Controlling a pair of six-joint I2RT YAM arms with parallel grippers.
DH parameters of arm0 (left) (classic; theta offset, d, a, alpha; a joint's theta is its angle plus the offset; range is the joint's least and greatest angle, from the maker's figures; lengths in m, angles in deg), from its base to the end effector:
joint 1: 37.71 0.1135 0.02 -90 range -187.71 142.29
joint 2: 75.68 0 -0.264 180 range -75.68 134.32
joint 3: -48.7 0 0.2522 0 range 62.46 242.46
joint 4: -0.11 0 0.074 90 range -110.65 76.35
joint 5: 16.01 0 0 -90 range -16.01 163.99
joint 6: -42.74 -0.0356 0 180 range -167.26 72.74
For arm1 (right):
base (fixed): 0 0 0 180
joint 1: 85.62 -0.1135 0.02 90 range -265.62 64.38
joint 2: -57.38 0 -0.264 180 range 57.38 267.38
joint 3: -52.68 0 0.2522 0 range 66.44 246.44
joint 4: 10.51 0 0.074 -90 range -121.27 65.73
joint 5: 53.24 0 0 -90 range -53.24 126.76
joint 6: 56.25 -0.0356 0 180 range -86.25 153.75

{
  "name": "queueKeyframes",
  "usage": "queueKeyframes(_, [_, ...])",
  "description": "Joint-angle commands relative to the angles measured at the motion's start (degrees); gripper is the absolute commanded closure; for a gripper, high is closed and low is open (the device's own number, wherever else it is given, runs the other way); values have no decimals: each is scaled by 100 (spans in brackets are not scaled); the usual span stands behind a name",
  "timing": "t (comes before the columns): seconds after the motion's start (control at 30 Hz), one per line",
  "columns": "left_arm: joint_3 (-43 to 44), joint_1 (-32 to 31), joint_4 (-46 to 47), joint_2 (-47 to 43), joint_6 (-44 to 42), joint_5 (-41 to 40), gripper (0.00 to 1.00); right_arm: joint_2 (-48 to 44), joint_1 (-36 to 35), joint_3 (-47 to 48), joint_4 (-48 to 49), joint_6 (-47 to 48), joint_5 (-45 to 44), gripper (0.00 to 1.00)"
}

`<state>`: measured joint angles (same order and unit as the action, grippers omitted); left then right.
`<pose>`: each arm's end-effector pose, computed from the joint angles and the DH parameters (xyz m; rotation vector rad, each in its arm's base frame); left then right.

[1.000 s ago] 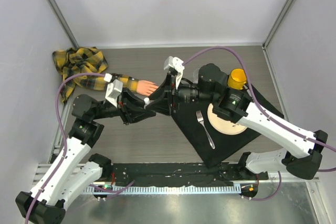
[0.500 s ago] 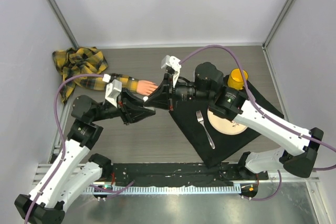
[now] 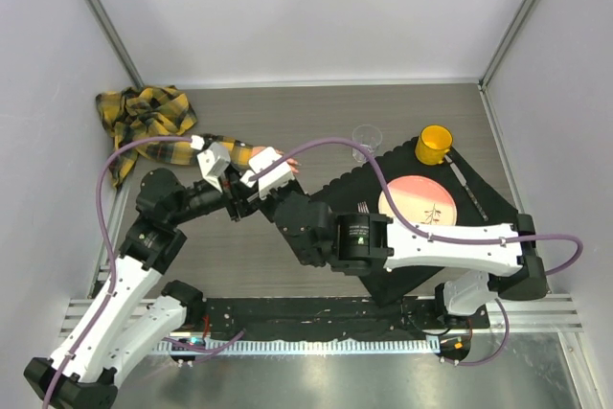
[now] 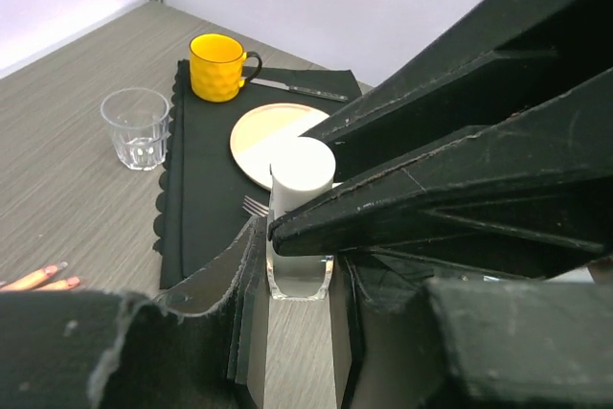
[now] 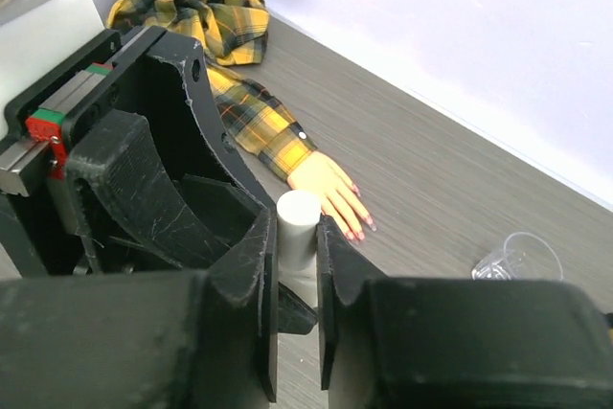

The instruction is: Paint the nails

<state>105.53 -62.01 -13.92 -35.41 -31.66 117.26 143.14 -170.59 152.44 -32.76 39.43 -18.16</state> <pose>0.1359 -0.0881 0.3604 0.7459 1.4724 -1.1122 0.0587 0.3348 0.4242 -0.5972 1.5471 0.2299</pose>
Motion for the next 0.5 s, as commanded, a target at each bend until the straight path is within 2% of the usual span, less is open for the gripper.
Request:
queueKeyframes(0.0, [246, 56, 185, 33, -13, -355, 100, -540, 76, -3, -328, -223, 1370, 70])
queueKeyframes(0.1, [228, 48, 343, 51, 84, 14, 100, -919, 585, -266, -469, -557, 2770, 52])
queueKeyframes(0.13, [185, 48, 422, 60, 188, 207, 100, -1190, 996, -337, -469, -915, 3802, 44])
queueKeyframes(0.2, [114, 48, 826, 69, 426, 725, 100, -1376, 1463, -486, -461, -1243, 4924, 41])
queueKeyframes(0.23, [44, 48, 975, 77, 531, 892, 100, -1508, 1814, -531, -417, -1453, 5808, 41])
queueKeyframes(0.37, [-53, 56, 1608, 113, 997, 1316, 100, -1632, 2500, -654, -294, -1718, 7141, 40])
queueKeyframes(0.47, [-62, 56, 1749, 156, 1086, 1500, 100, -1615, 2704, -654, -145, -1920, 7870, 41])
